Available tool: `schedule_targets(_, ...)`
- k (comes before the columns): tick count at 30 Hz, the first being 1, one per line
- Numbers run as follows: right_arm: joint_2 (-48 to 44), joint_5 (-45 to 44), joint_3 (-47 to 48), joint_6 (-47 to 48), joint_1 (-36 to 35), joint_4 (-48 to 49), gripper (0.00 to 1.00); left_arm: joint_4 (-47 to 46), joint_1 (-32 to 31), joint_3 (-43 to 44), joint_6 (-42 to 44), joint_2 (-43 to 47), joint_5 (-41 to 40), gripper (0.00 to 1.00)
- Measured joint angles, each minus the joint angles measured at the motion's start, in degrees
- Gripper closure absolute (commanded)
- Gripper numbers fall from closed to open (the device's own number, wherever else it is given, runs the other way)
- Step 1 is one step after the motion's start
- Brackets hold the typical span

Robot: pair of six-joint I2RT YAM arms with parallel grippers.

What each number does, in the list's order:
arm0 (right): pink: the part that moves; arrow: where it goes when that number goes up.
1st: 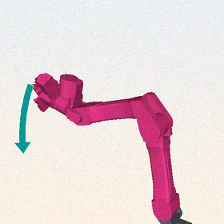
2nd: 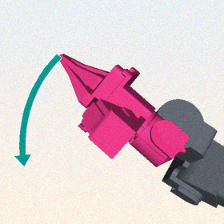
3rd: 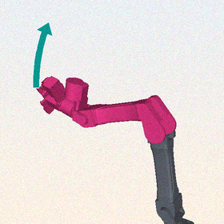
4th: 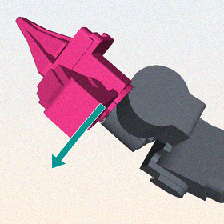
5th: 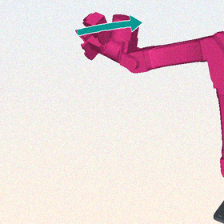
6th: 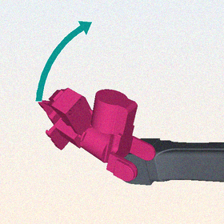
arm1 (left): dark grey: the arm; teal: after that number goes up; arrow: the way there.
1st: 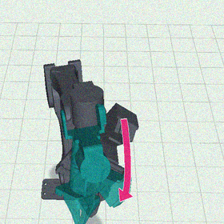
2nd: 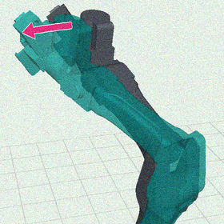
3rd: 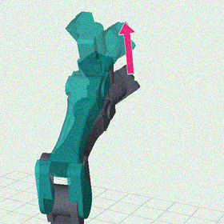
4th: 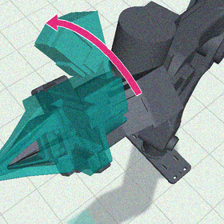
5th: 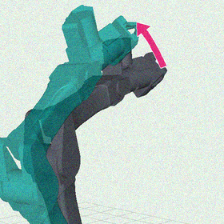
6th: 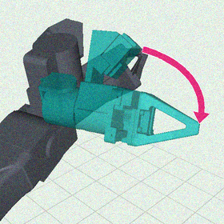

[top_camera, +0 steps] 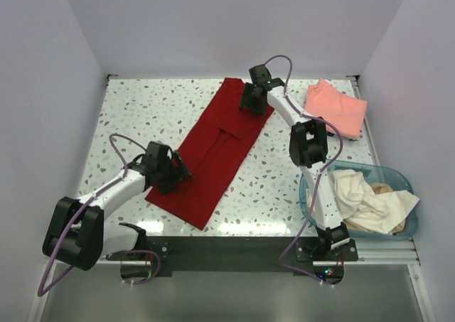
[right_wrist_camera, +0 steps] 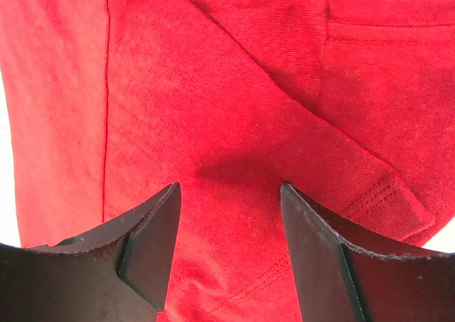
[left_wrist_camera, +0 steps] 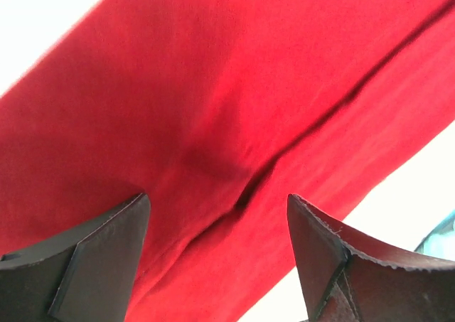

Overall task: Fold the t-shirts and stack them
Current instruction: Fold the tshirt

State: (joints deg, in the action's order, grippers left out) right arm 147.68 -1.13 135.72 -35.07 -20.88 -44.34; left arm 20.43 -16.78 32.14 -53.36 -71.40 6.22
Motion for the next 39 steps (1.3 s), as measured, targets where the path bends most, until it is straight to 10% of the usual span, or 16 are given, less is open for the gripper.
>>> schedule_targets(22,3.8,3.9,5.2,4.8,3.5,5.5,0.25,-2.8,-33.6,10.9,-18.7,-14.6,-3.1,0.13)
schedule_targets(33,1.2,4.8,1.7,10.2,3.9,6.4,0.20,-5.7,-38.5,12.3,-11.6,-14.7,-1.5,0.11)
schedule_targets(39,-12.3,6.4,-15.4,10.3,4.0,6.0,0.23,1.5,-37.7,12.1,-6.0,1.3,-6.6,0.03)
